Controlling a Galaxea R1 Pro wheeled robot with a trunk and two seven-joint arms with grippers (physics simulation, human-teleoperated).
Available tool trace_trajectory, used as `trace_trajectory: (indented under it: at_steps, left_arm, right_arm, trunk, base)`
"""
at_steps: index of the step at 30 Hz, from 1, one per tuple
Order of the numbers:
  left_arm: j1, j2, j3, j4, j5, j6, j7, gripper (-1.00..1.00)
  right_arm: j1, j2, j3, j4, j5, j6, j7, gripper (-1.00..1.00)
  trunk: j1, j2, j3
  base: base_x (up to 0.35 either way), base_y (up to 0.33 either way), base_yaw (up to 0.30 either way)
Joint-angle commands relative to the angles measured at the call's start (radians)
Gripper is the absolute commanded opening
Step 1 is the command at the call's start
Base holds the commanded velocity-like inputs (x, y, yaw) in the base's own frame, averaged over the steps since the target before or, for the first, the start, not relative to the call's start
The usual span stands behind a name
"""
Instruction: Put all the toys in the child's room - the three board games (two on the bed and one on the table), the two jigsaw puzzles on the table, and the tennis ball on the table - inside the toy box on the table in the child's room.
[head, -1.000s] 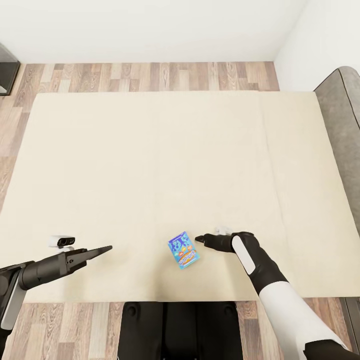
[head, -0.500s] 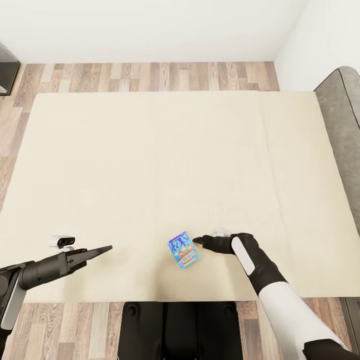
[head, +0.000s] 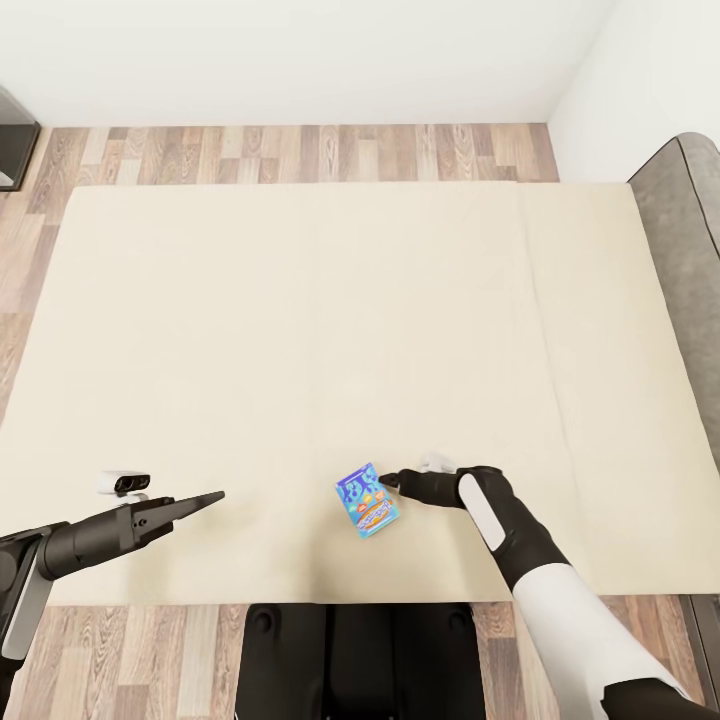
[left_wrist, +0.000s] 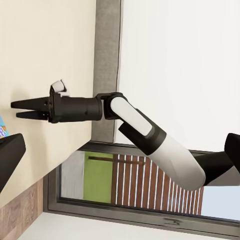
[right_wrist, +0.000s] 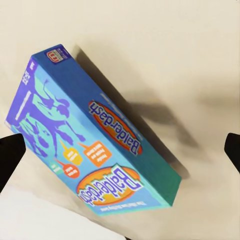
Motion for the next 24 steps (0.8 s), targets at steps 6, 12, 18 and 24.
trace_trajectory:
  at_steps: [6,12,18,24]
  left_arm:
    - [-0.001,0.001,0.0,0.0,-0.001,0.011,-0.004,1.0]
    - [0.0,0.0,0.0,0.001,-0.001,0.011,-0.004,1.0]
    - [0.0,0.0,0.0,0.004,-0.001,0.011,-0.004,1.0]
    - [0.0,0.0,0.0,0.004,-0.001,0.011,-0.004,1.0]
  right_arm:
    - [0.0,0.006,0.007,-0.001,0.008,-0.013,0.004,1.0]
    - [-0.002,0.036,0.064,0.038,0.01,-0.08,0.004,1.0]
    - [-0.009,0.063,0.09,0.081,0.011,-0.108,0.005,1.0]
    - [-0.009,0.057,0.094,0.085,0.011,-0.109,0.009,1.0]
  trunk:
    - [0.001,-0.002,-0.001]
    - [0.001,-0.002,-0.001]
    - [0.001,-0.002,-0.001]
    - [0.001,-0.002,-0.001]
  base:
    - [0.0,0.0,0.0]
    - [0.0,0.0,0.0]
    - [0.0,0.0,0.0]
    - [0.0,0.0,0.0]
